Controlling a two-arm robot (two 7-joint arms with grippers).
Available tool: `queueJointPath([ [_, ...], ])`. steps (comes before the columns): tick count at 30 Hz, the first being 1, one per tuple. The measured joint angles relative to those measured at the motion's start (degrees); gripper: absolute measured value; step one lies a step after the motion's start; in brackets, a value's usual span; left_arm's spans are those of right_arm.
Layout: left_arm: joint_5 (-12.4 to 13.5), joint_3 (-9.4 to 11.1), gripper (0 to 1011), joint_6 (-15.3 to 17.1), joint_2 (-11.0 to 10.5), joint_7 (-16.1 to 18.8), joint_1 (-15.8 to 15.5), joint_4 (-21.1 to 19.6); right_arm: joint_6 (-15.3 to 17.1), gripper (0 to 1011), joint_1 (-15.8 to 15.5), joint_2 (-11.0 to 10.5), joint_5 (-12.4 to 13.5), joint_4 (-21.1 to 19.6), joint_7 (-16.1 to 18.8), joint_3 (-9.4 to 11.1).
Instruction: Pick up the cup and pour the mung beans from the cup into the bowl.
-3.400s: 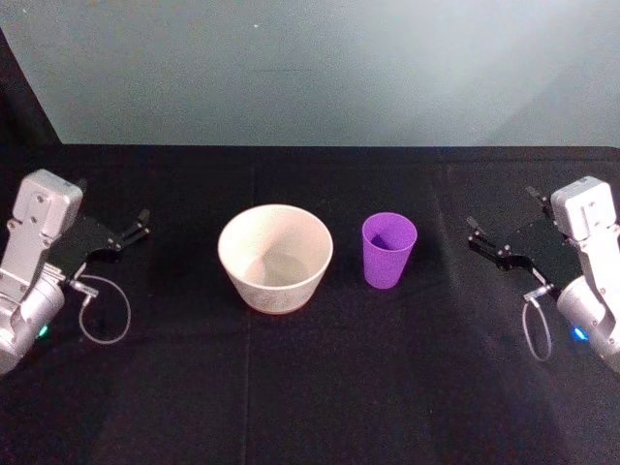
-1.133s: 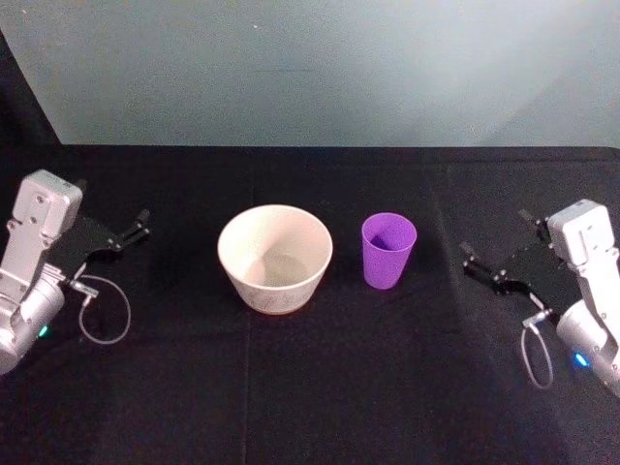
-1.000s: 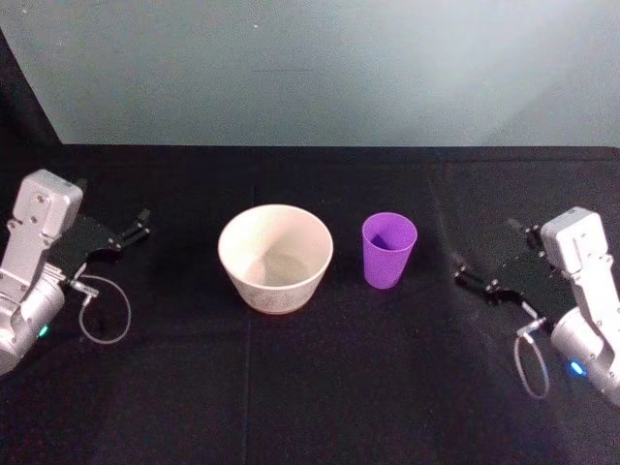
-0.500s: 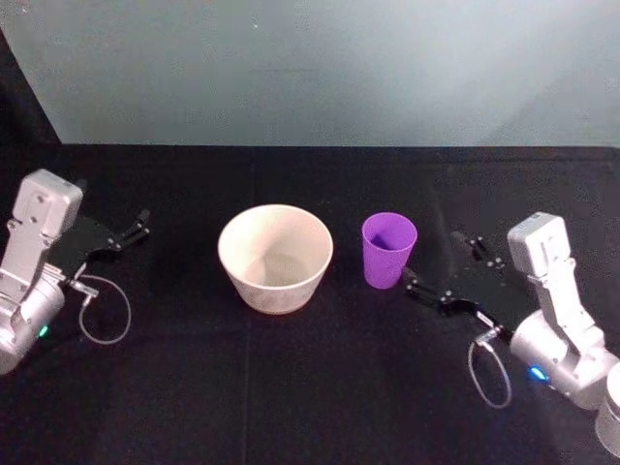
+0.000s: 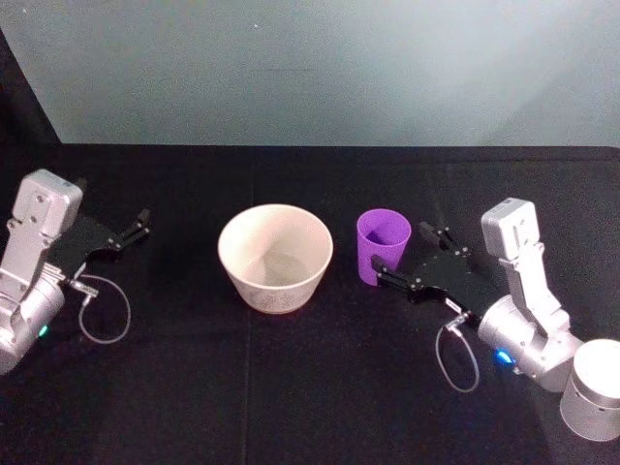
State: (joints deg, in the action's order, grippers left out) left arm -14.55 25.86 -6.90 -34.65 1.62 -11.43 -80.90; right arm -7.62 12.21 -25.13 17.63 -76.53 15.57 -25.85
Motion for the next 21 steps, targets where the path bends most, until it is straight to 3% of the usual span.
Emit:
queueJointPath([
  [21,0.0,0.0,1000,0.0,0.0,0.0,0.0,0.0,-1.18,1003,2.17,5.3,-0.13,5.33,3.84,1.44],
])
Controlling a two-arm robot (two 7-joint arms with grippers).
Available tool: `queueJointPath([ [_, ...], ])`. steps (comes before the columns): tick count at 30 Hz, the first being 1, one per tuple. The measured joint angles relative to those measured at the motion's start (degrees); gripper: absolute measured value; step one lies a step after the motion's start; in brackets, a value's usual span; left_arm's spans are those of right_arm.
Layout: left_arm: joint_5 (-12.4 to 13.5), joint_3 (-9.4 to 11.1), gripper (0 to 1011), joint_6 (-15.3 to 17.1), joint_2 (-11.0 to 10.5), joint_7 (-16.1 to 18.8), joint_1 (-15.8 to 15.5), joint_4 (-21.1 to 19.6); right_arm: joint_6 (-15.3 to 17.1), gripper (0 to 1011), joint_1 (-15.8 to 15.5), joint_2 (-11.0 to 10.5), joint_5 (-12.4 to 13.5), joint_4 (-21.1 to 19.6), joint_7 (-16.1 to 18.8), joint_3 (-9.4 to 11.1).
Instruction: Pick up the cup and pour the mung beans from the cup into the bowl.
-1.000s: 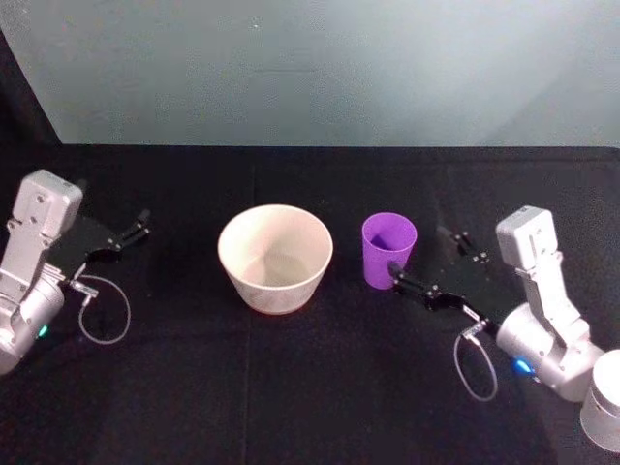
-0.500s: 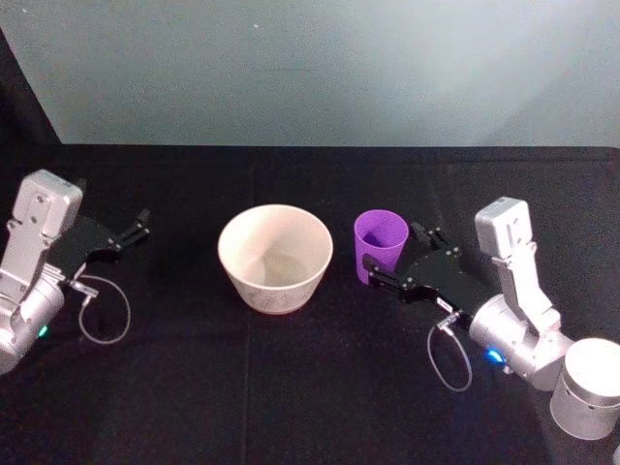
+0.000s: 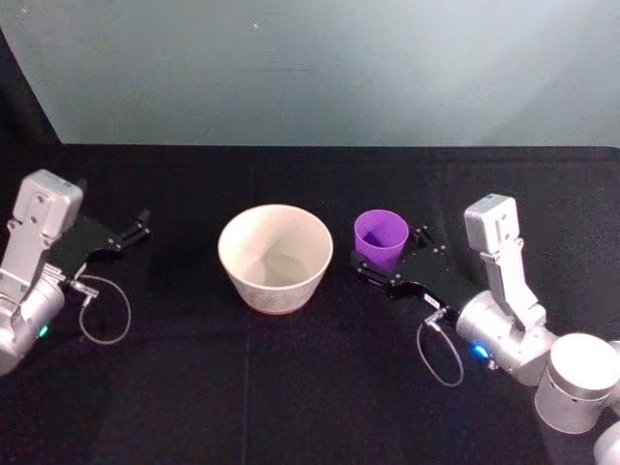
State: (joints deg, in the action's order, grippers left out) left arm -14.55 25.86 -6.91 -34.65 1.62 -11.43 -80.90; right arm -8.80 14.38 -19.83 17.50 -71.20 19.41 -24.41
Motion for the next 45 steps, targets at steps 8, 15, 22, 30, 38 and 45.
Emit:
queueJointPath([
  [8,0.0,0.0,1000,0.0,0.0,0.0,0.0,0.0,-0.57,1003,0.21,1.17,-0.28,1.36,0.93,0.99],
  [15,0.0,0.0,1000,0.0,0.0,0.0,0.0,0.0,-0.86,1003,0.31,2.03,-0.76,2.24,1.55,1.71],
  [22,0.0,0.0,1000,0.0,0.0,0.0,0.0,0.0,-1.01,1003,0.33,2.84,-1.27,2.76,2.08,2.51],
  [30,0.0,0.0,1000,0.0,0.0,0.0,0.0,0.0,-0.98,885,0.34,3.65,-1.86,2.97,2.72,3.51],
  [38,0.0,0.0,1000,0.0,0.0,0.0,0.0,0.0,-0.68,752,0.11,4.22,-2.28,2.92,3.22,4.4],
  [45,0.0,0.0,1000,0.0,0.0,0.0,0.0,0.0,0.24,724,-0.94,3.52,-2.75,-0.93,3.54,5.18],
])
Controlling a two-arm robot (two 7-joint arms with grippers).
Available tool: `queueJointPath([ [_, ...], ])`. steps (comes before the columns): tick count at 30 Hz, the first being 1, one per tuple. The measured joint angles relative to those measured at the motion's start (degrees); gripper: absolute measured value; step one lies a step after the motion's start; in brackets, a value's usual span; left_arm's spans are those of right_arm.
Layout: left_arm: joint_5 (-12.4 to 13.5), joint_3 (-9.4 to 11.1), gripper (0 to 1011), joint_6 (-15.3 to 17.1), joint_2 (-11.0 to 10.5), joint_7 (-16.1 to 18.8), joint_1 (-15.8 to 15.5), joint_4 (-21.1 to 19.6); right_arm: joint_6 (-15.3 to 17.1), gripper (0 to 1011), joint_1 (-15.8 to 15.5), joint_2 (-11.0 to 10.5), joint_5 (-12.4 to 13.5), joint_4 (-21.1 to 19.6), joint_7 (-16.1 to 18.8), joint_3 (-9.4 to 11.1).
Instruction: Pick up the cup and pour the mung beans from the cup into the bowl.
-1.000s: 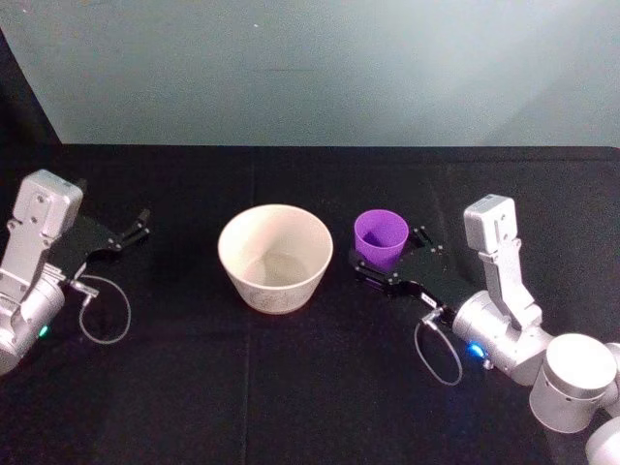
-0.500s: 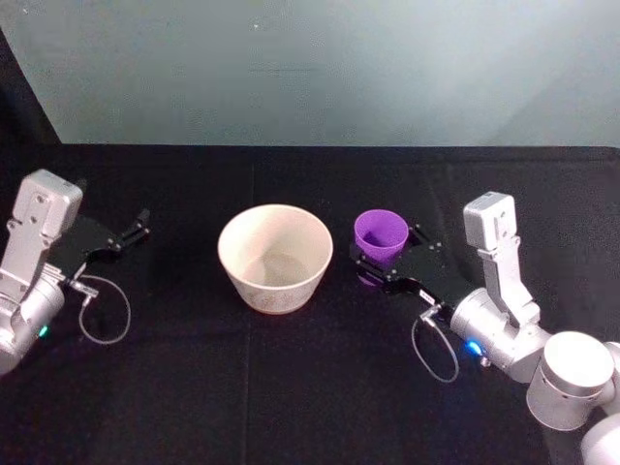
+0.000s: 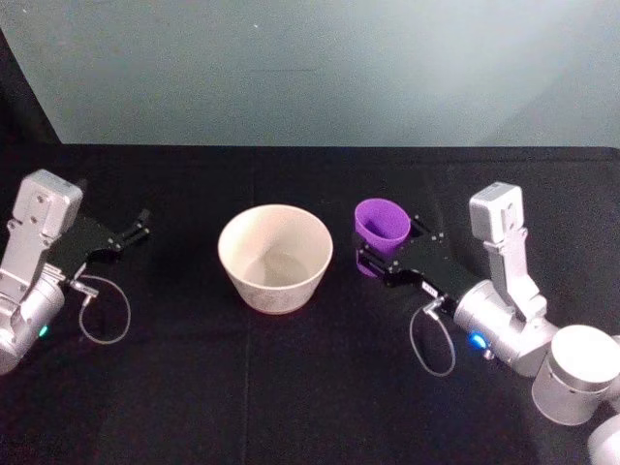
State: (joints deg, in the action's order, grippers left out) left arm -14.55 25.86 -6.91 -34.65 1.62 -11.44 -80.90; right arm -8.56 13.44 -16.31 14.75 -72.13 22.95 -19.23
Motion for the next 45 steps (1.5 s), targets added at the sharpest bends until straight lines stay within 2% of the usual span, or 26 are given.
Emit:
queueJointPath([
  [13,0.0,0.0,1000,0.0,0.0,0.0,0.0,0.0,6.56,723,-0.78,-2.57,0.75,-8.19,0.16,0.98],
  [22,0.0,0.0,1000,0.0,0.0,0.0,0.0,0.0,6.82,723,-1.31,-3.33,0.9,-9.65,-0.24,1.18],
  [45,0.0,0.0,1000,0.0,0.0,0.0,0.0,0.0,6.65,723,-1.21,-3.22,0.91,-9.47,-0.37,1.11],
])
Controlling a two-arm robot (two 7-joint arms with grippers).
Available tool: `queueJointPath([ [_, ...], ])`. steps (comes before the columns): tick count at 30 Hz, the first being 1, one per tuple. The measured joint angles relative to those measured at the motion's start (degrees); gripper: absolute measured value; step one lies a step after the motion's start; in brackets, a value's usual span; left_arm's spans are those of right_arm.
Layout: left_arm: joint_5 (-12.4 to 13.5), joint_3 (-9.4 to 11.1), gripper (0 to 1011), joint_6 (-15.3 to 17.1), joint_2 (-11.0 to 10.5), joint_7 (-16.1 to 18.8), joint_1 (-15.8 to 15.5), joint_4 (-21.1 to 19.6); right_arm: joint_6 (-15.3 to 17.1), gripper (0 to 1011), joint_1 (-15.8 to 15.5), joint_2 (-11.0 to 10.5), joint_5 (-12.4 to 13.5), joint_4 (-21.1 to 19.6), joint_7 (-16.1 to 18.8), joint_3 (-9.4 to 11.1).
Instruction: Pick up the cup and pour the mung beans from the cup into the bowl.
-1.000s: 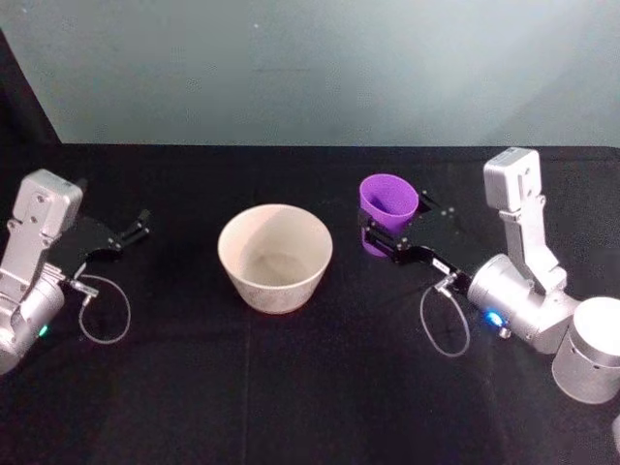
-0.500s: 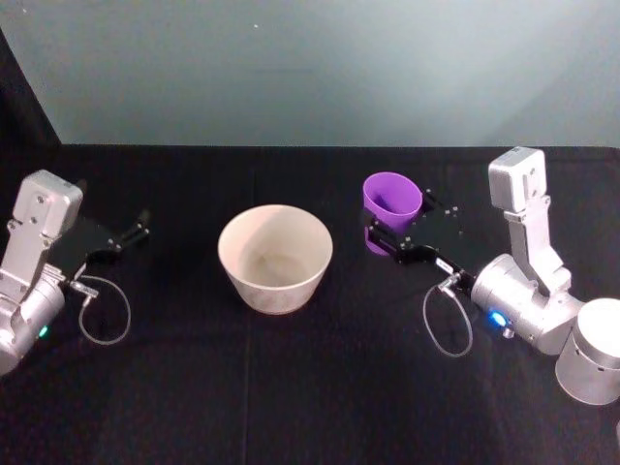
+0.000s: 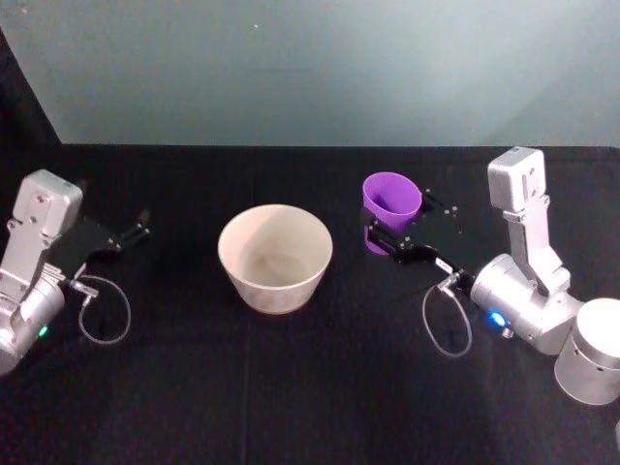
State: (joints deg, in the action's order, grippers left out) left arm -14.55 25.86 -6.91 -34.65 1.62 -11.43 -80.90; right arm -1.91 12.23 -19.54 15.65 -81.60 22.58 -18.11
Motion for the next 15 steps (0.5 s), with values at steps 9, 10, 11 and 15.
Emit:
queueJointPath([
  [9,0.0,0.0,1000,0.0,0.0,0.0,0.0,0.0,0.0,723,0.04,0.02,0.0,0.05,0.0,-0.02],
  [10,0.0,0.0,1000,0.0,0.0,0.0,0.0,0.0,0.0,723,0.04,0.02,0.0,0.06,0.0,-0.02],
  [11,0.0,0.0,1000,0.0,0.0,0.0,0.0,0.0,0.0,723,0.04,0.02,0.0,0.06,0.0,-0.02],
  [15,0.0,0.0,1000,0.0,0.0,0.0,0.0,0.0,0.0,723,0.04,0.02,0.0,0.06,0.0,-0.02],
])
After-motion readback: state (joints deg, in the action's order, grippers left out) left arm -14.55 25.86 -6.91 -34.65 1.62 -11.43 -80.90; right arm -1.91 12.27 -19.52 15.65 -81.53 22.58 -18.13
